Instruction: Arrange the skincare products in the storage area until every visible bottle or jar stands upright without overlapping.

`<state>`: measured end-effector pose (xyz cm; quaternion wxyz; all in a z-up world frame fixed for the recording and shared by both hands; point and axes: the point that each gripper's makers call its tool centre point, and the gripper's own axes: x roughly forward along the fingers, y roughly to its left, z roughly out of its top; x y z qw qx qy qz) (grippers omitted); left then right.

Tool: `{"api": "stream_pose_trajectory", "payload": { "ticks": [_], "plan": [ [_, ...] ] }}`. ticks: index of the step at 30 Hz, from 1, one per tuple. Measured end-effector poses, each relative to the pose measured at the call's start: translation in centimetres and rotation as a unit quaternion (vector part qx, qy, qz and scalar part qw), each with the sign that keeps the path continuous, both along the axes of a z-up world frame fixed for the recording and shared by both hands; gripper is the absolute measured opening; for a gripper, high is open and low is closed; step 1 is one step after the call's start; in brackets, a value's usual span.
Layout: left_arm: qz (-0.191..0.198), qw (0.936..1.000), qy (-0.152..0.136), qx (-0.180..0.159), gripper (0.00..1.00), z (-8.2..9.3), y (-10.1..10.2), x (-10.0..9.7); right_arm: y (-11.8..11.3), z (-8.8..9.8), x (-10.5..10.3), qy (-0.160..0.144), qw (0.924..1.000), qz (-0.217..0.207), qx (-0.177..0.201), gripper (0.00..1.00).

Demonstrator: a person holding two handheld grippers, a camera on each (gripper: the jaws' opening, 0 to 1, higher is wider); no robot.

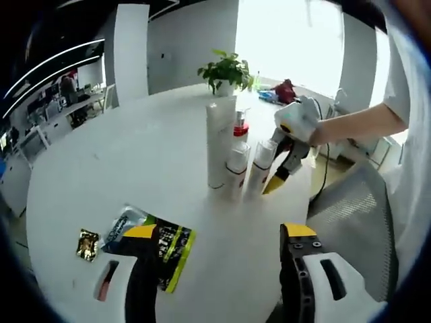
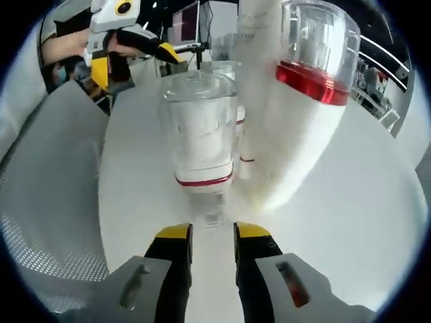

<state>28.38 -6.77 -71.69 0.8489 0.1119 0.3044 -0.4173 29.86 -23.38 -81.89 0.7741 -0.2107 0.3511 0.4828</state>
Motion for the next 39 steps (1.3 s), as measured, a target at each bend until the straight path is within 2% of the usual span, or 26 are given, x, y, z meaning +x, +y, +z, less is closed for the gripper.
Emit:
{"api": "stream_pose_trajectory", "payload": {
  "ticks": [1,5,8,11,14,18,20,28,39],
  "plan": [
    [0.002,1.0,-0.001,0.0,0.67,0.1,0.1,0.0,-0.6,0.3,-0.1,-0.002,0.9997,-0.021,-0.014,0.26],
    [0.027,0.9995,-0.006,-0.016,0.69,0.7,0.9,0.2,-0.5,1.5,-0.8,0.014,0.9949,-0.1,0.01,0.3],
    [0.049,0.9985,-0.006,-0.023,0.75,0.7,2.4,0.4,-0.4,1.9,-1.5,0.036,0.9854,-0.166,0.016,0.29],
    [0.061,0.9979,-0.006,-0.02,0.78,0.6,3.2,0.0,0.0,2.0,-1.5,0.05,0.9766,-0.207,0.028,0.28],
    [0.073,0.9972,-0.007,-0.017,0.83,0.5,3.9,-0.4,0.2,1.7,-1.4,0.048,0.9767,-0.209,0.015,0.33],
    [0.085,0.9962,-0.007,-0.017,0.85,0.3,5.3,-0.7,0.2,1.7,-0.5,0.03,0.9759,-0.216,-0.003,0.22],
    [0.092,0.9956,-0.007,-0.017,0.88,0.4,5.4,-1.1,0.4,1.8,0.0,0.029,0.9755,-0.218,0.002,0.21],
    [0.114,0.9934,0.003,-0.015,0.89,-0.2,6.9,-1.9,0.9,1.6,0.7,0.026,0.9757,-0.218,-0.002,0.18],
    [0.123,0.9923,0.008,-0.01,0.89,-0.6,7.5,-1.8,1.4,1.3,2.0,0.02,0.9799,-0.199,-0.001,0.18]
  ]
}}
